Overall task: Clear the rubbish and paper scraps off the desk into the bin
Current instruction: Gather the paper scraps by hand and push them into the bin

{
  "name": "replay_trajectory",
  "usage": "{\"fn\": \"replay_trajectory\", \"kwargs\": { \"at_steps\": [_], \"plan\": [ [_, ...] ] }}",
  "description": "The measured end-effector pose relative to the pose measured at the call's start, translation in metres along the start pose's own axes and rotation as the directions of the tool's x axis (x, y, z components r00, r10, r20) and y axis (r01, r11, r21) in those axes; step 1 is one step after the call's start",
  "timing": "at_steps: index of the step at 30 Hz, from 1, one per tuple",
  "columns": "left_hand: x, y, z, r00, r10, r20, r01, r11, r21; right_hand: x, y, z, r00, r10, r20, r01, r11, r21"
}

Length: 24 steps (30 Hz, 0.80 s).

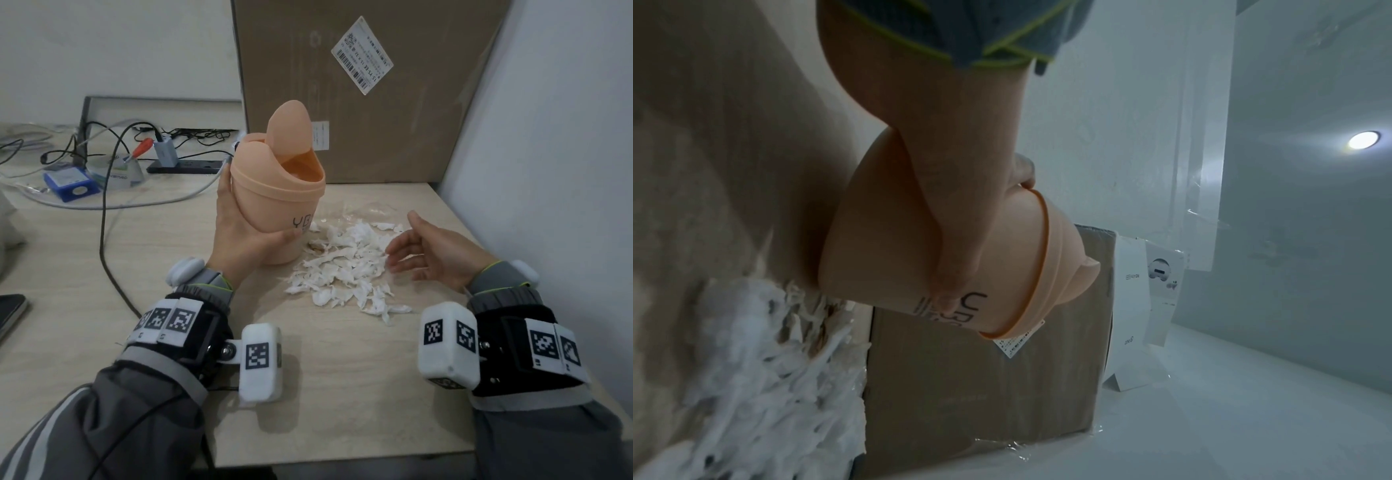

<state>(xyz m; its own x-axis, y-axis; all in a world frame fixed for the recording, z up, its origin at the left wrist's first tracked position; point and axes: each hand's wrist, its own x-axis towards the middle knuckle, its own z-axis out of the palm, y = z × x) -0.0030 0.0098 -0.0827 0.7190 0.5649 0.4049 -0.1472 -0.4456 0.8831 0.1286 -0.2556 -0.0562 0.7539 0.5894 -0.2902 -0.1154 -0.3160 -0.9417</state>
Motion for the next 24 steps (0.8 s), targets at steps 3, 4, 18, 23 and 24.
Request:
{"fn": "replay_trajectory", "kwargs": {
  "at_steps": [3, 4, 18, 23, 24],
  "plan": [
    [-0.001, 0.002, 0.000, 1.000, -0.004, -0.002, 0.004, 1.000, -0.010, -0.005, 0.002, 0.003, 0.990, 0.110, 0.086, -0.102, 0.990, -0.093],
    [-0.001, 0.003, 0.001, 1.000, -0.008, -0.002, 0.008, 1.000, -0.015, -0.006, 0.002, 0.004, 0.983, 0.143, 0.118, -0.127, 0.983, -0.135],
    [-0.003, 0.006, 0.001, 0.999, -0.033, -0.007, 0.033, 0.999, -0.011, 0.000, 0.006, 0.034, 0.963, -0.024, 0.269, 0.024, 1.000, 0.003],
    [-0.003, 0.005, 0.000, 0.999, -0.033, -0.008, 0.033, 0.999, -0.025, -0.001, 0.001, 0.024, 0.944, -0.298, -0.143, 0.281, 0.952, -0.125],
    [-0.003, 0.005, 0.001, 0.999, -0.034, -0.009, 0.033, 0.999, -0.027, 0.001, 0.003, 0.020, 0.896, -0.348, -0.275, 0.301, 0.933, -0.197]
  ]
}}
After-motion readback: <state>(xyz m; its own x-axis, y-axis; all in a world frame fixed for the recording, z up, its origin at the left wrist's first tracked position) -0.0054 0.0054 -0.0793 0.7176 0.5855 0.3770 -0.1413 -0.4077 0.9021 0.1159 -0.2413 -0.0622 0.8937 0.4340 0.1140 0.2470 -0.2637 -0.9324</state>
